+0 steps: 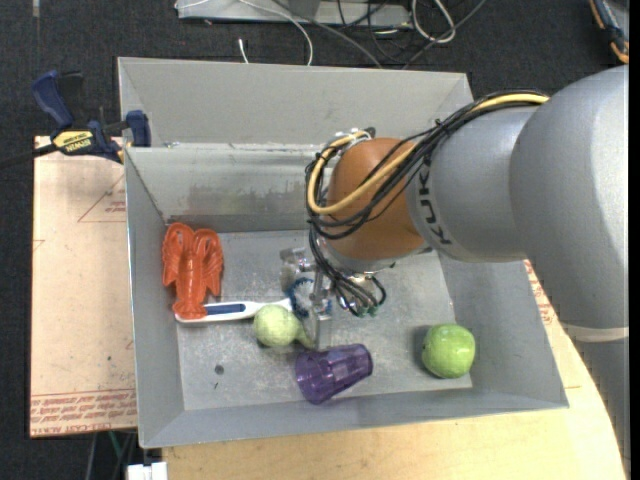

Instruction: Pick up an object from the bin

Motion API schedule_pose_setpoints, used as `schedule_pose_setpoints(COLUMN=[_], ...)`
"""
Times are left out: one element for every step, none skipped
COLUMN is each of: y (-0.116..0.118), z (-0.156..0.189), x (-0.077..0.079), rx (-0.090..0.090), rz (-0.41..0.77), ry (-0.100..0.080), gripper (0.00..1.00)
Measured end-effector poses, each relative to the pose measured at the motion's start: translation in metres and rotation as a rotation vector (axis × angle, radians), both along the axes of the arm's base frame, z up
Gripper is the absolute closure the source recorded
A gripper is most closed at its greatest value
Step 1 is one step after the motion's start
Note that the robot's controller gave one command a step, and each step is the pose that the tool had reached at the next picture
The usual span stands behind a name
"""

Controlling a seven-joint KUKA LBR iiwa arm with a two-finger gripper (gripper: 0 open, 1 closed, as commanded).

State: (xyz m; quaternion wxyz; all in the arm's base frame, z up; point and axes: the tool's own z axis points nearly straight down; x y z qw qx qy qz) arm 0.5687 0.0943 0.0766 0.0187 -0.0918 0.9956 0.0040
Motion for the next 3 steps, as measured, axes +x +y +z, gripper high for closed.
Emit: schedule_pose_setpoints(y=[0.100,0.100,0.098], z=[-0.002,-0.002,0.019], x=[0.012,0.012,0.007], rx=[-0.002,-0.002,-0.007], rz=[-0.034,-0.035,-0.035], ry=[0.007,0.007,0.023], gripper=[1.00,1.00,1.00])
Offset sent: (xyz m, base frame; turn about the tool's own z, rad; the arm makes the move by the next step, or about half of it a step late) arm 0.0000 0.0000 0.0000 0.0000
